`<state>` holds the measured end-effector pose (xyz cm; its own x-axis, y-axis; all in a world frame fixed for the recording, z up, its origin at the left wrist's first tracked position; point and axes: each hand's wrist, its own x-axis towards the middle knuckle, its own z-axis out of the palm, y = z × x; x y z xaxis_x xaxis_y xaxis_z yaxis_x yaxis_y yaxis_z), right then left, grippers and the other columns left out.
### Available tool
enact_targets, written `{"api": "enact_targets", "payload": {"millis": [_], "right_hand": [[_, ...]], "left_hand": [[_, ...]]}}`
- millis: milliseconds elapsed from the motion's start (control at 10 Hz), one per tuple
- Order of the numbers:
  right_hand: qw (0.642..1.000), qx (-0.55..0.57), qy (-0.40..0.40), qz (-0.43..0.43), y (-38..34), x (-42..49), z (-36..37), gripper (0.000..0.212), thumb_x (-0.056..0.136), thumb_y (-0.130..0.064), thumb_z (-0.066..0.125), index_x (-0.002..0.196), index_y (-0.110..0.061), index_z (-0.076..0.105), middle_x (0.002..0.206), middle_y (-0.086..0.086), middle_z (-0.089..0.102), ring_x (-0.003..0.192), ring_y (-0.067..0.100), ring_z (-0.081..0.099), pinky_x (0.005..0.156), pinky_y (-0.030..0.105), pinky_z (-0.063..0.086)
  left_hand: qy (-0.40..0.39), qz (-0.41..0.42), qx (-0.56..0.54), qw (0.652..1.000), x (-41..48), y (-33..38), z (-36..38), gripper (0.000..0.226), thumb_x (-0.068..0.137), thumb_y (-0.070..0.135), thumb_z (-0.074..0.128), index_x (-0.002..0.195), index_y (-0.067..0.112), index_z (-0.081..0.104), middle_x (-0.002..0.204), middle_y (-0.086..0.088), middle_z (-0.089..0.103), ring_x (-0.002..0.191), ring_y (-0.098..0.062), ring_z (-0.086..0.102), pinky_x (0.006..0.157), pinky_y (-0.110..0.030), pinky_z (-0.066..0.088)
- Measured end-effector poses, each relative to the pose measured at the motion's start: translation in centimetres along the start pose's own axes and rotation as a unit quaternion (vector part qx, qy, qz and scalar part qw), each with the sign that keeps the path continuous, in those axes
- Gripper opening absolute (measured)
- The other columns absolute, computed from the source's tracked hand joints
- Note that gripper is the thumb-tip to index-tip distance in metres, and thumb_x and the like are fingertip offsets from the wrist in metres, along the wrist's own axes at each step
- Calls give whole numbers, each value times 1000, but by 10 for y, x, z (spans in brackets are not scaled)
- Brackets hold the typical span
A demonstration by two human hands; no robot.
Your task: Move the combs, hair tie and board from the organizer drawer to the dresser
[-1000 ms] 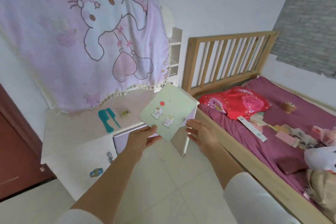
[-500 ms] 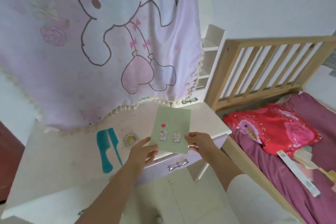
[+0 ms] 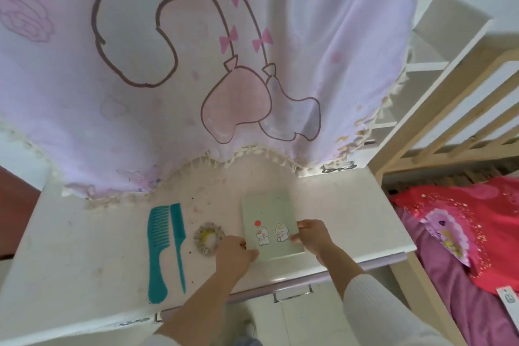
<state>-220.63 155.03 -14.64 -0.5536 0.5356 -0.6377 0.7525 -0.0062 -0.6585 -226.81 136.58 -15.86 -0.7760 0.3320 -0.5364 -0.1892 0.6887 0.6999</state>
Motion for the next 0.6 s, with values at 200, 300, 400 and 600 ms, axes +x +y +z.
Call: {"api": "enact_targets", "payload": {"millis": [200, 300, 400, 600], "right_hand": [[998, -51, 28, 12, 2, 13, 3, 37, 71, 10, 65, 106, -2, 71, 104, 17, 72, 97, 32, 66, 85, 37, 53], [997, -66, 48, 10, 3, 14, 6, 33, 72, 8, 67, 102, -4, 71, 97, 14, 73, 90, 29, 66, 78, 33, 52], [995, -71, 63, 4, 2, 14, 9, 30, 73, 4, 70, 101, -4, 70, 98, 14, 72, 90, 29, 66, 78, 32, 50], [992, -113, 45, -21, 0, 7, 11, 43, 78, -8, 69, 120, -5, 61, 122, 13, 65, 109, 25, 60, 93, 30, 44]], "left_hand": [[9, 3, 31, 999, 14, 3, 11, 9, 78, 13, 66, 72, 7, 67, 56, 6, 55, 46, -6, 44, 40, -12, 31], [-7, 15, 101, 995, 18, 5, 11, 12, 83, 11, 60, 72, 8, 63, 64, 0, 57, 53, -11, 49, 47, -19, 37], [-20, 29, 183, 983, 16, 5, 11, 16, 87, 11, 52, 89, -1, 62, 86, -17, 64, 80, -28, 63, 68, -35, 50], [-35, 120, 251, 960, 9, -10, 6, 33, 94, 16, 41, 125, 12, 49, 118, -9, 52, 107, -22, 52, 91, -29, 46]]}}
